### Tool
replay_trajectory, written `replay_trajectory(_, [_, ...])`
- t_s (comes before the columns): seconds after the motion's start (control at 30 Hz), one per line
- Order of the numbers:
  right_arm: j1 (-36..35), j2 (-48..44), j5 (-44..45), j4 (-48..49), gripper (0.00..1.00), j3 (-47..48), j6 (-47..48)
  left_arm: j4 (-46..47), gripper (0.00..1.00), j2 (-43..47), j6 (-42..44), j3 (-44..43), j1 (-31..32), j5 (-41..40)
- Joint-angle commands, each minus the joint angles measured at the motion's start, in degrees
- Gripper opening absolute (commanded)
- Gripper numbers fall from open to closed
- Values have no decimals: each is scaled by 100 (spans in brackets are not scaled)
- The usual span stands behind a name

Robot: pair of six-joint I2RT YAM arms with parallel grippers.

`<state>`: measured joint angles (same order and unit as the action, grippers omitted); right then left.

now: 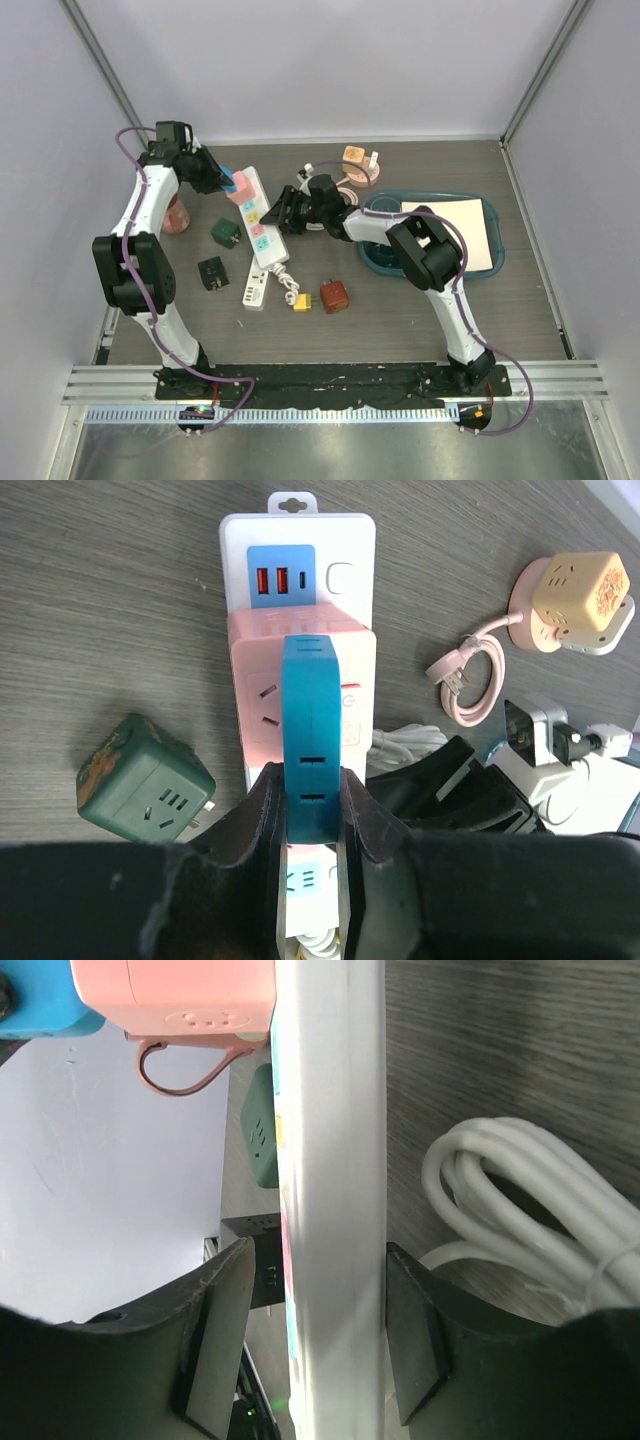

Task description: Pull the plug off the socket

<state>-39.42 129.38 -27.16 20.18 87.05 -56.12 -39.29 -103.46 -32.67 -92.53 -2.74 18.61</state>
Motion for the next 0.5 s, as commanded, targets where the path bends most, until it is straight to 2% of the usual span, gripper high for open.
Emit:
replay_trajectory(0.0, [48,87,-237,355,59,725,-5,35,0,19,120,-90,134,652])
replay_trajectory(0.33, [83,649,-369,-234,60,1728,215,220,0,-104,85,-2,169,784])
replay_trajectory(0.43, [101,807,-500,-138,50,1833,93,220,0,-122,94,-37,195,793])
replay_trajectory(0.47, [110,843,-527,-16,37,1851,40,211,0,-130,102,-46,213,784])
